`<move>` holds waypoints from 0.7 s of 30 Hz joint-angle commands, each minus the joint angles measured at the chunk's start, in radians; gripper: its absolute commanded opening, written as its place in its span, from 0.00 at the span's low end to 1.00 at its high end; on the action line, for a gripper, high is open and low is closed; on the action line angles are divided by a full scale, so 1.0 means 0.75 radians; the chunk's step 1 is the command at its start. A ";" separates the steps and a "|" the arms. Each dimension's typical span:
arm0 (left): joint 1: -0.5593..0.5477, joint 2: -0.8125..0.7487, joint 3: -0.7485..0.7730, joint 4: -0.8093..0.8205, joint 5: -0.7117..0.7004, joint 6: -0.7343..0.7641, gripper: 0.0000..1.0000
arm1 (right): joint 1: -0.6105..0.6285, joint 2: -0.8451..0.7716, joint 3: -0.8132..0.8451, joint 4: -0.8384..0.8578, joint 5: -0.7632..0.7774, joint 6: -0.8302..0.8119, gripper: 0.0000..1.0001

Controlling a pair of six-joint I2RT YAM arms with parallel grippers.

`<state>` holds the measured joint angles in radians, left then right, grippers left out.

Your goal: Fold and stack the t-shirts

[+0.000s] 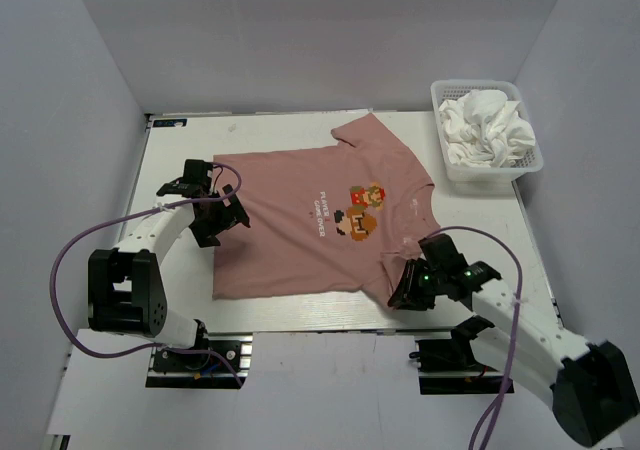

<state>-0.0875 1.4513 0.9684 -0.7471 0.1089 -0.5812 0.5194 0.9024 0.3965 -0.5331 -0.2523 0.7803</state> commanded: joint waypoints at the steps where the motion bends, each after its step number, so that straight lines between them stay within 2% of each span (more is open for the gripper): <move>1: -0.004 -0.058 -0.009 0.010 0.000 -0.010 1.00 | 0.009 -0.235 -0.019 -0.117 -0.015 0.158 0.46; 2: -0.004 -0.058 -0.009 0.010 0.000 -0.010 1.00 | 0.013 -0.252 -0.005 -0.144 -0.009 0.146 0.90; 7: -0.004 -0.072 -0.021 0.041 0.000 -0.023 1.00 | 0.007 -0.220 0.109 -0.214 0.103 0.058 0.90; 10: -0.016 -0.039 -0.003 0.041 0.000 -0.035 1.00 | 0.007 -0.138 0.279 -0.277 0.330 -0.020 0.90; 12: -0.016 -0.013 0.032 0.041 0.000 -0.035 1.00 | 0.003 -0.066 0.429 -0.346 0.587 -0.081 0.90; 15: -0.016 0.069 0.116 0.041 -0.014 -0.035 1.00 | 0.001 0.040 0.563 -0.404 0.782 -0.151 0.90; 17: -0.030 0.118 0.185 0.092 -0.014 -0.035 1.00 | 0.005 0.126 0.588 -0.324 0.756 -0.266 0.90; 21: -0.043 0.292 0.298 0.141 -0.014 -0.035 1.00 | 0.003 0.306 0.629 -0.071 0.664 -0.361 0.90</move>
<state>-0.1070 1.6249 1.1355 -0.6895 0.1028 -0.6029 0.5232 1.0512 0.8330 -0.6994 0.2218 0.6060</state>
